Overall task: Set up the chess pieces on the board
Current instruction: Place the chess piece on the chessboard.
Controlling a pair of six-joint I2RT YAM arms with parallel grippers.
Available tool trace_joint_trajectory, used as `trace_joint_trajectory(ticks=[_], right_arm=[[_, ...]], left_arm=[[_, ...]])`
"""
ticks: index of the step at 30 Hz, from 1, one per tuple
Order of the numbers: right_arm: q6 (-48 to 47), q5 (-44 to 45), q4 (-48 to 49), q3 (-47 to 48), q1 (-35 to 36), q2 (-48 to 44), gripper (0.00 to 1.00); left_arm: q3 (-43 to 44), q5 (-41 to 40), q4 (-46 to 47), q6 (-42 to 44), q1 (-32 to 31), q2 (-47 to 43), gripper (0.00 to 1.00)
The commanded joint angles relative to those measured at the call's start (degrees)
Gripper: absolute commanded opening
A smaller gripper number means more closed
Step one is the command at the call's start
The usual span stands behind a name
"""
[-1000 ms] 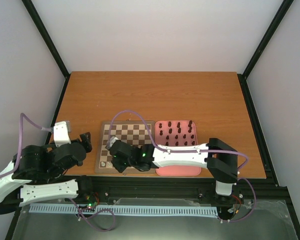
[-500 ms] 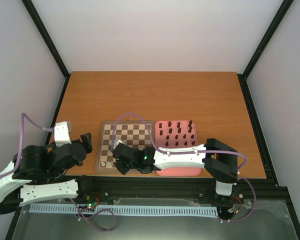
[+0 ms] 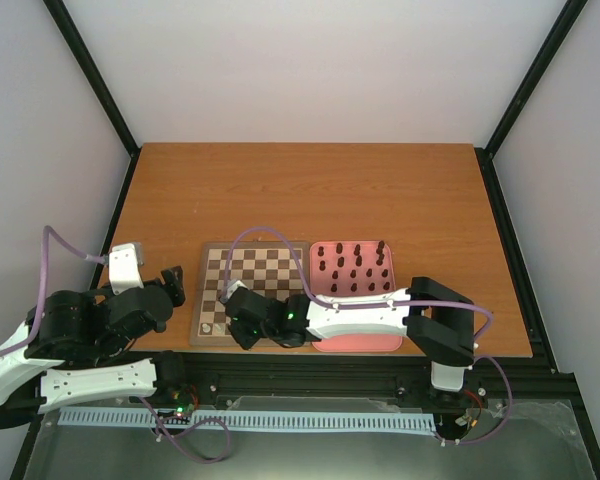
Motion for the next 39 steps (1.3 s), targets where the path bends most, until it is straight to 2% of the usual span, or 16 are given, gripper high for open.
trace_joint_trajectory(ticks=[1, 20, 39], right_arm=[[0.52, 0.16, 2.01, -0.45, 0.35, 1.25, 0.03], [1.70, -0.47, 2.16, -0.96, -1.00, 3.31, 0.04], [1.47, -2.28, 2.07, -1.28, -1.96, 3.79, 0.10]], left_arm=[[0.21, 0.00, -0.05, 0.73, 0.30, 0.05, 1.00], [-0.06, -0.24, -0.01, 1.22, 0.34, -0.24, 1.00], [-0.95, -0.26, 0.33, 1.17, 0.33, -0.32, 1.00]])
